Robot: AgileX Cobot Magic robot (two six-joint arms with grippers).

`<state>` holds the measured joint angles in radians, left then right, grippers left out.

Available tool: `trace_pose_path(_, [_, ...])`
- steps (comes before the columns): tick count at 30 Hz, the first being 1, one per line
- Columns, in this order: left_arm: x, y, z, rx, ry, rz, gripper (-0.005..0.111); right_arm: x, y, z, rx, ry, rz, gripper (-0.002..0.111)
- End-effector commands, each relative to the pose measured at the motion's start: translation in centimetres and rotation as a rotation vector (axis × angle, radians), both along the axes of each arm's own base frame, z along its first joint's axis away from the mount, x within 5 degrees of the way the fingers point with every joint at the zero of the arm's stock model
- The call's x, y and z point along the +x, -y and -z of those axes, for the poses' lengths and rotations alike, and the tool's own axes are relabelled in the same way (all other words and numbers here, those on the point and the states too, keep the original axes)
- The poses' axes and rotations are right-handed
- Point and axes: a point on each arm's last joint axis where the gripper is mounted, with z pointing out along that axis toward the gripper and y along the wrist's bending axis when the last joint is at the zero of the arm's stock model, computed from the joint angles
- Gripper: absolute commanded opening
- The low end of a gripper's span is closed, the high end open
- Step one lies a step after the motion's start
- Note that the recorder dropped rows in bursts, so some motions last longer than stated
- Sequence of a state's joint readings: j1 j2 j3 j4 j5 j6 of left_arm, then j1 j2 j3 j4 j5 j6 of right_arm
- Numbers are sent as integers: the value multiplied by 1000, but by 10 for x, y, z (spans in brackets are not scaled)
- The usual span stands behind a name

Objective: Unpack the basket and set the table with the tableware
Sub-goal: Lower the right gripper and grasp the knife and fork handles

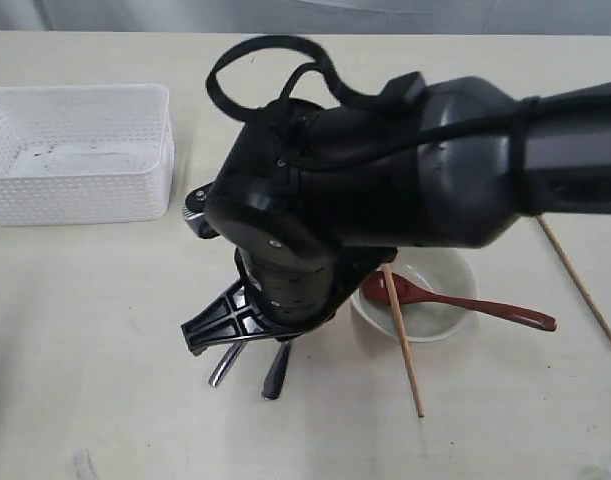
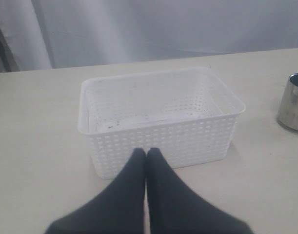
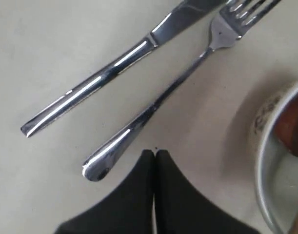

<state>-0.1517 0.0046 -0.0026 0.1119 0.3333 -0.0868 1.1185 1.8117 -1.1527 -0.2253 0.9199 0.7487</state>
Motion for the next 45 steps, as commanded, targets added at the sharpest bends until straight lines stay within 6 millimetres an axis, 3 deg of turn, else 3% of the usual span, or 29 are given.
trace_pose_path(1, [0, 0, 0, -11, 8, -1, 0, 6, -7, 12, 3, 13, 14, 0])
trace_pose_path(12, [0, 0, 0, -11, 8, -1, 0, 26, -20, 16, -7, 6, 69, 0])
trace_pose_path(14, [0, 0, 0, -11, 8, -1, 0, 31, -18, 15, -4, 1, 87, 6])
trace_pose_path(18, [0, 0, 0, -11, 8, -1, 0, 34, -17, 17, 26, -31, 129, 30])
trace_pose_path(22, [0, 0, 0, -11, 8, -1, 0, 36, -19, 24, 45, -62, 160, 42])
trace_pose_path(28, [0, 0, 0, -11, 8, -1, 0, 34, -29, 35, 121, -108, 178, 42])
trace_pose_path(45, [0, 0, 0, -3, 9, -1, 0, 39, -30, 61, 116, -165, 249, 42])
